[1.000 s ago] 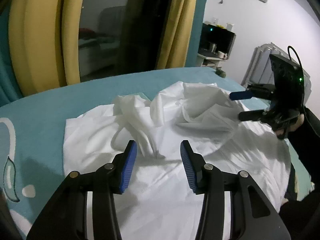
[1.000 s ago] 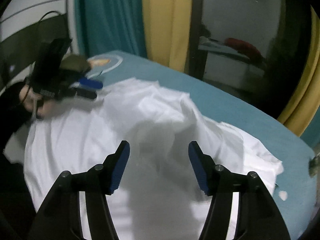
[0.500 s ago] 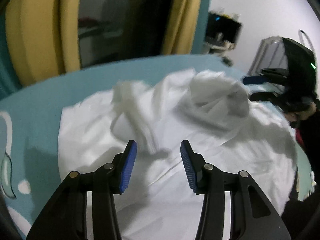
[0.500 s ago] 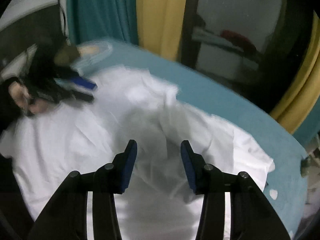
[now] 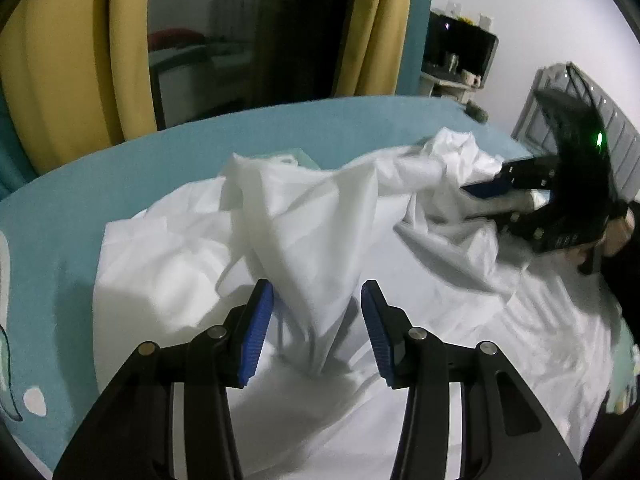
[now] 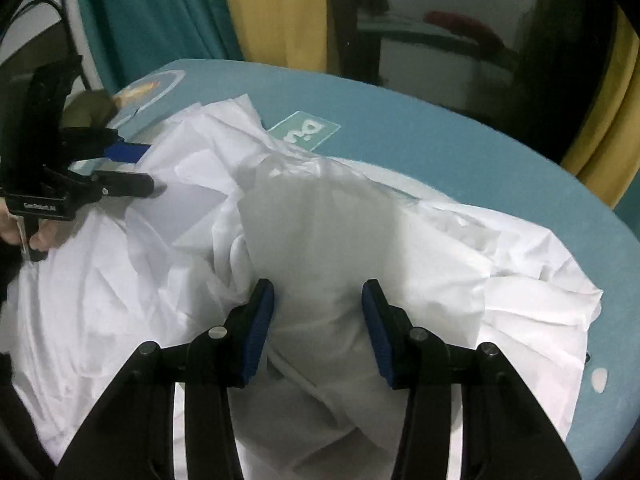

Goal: Fold large clothes

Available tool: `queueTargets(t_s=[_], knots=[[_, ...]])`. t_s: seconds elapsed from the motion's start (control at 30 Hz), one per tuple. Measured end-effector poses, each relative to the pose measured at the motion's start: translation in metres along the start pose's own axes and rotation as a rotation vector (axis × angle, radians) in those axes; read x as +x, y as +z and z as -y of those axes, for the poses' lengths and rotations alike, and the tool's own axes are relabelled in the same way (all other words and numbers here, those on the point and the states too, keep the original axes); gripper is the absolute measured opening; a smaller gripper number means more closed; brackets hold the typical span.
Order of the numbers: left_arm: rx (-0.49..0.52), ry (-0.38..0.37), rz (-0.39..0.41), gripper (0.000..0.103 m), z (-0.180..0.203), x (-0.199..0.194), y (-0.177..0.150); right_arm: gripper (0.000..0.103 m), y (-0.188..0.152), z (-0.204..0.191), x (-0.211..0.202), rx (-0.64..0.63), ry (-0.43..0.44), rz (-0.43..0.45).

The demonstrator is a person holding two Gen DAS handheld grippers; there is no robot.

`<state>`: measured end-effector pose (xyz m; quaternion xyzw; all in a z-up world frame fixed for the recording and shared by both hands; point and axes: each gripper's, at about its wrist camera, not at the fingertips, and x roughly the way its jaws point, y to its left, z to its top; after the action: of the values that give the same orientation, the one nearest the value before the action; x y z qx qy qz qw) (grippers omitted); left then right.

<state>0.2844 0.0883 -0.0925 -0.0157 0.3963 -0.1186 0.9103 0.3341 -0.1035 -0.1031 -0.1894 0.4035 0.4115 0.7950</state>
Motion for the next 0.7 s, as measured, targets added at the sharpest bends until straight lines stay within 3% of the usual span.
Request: queueTargets(t_s=[0.13,0.3,0.43,0.5,0.6,0.67,0.7], knots=[[-0.001,-0.018,0.0,0.048,-0.003,-0.012,-0.003,0.046,0.001,0.004,-0.015,0.018,-0.045,0.014],[-0.05,-0.034,0.042,0.049,-0.014,-0.03,-0.01,0.05,-0.001,0.021,-0.063,0.082,-0.097,0.083],[-0.075,-0.042,0.019,0.049,-0.021,-0.022,-0.012,0.056,-0.024,0.04,-0.061,0.172,-0.143,0.013],[-0.078,-0.067,-0.003,0.049,-0.019,-0.015,-0.012,0.056,-0.038,0.049,-0.051,0.235,-0.11,-0.04],[-0.047,-0.057,-0.025,0.048,-0.012,-0.006,-0.014,0.056,-0.048,0.054,-0.046,0.283,-0.012,-0.013],[-0.036,-0.032,-0.002,0.036,-0.011,-0.008,-0.013,0.051,-0.047,0.056,-0.045,0.299,0.001,0.009],[-0.036,-0.012,0.009,0.019,-0.012,-0.009,-0.011,0.046,-0.044,0.056,-0.046,0.292,-0.006,0.017]])
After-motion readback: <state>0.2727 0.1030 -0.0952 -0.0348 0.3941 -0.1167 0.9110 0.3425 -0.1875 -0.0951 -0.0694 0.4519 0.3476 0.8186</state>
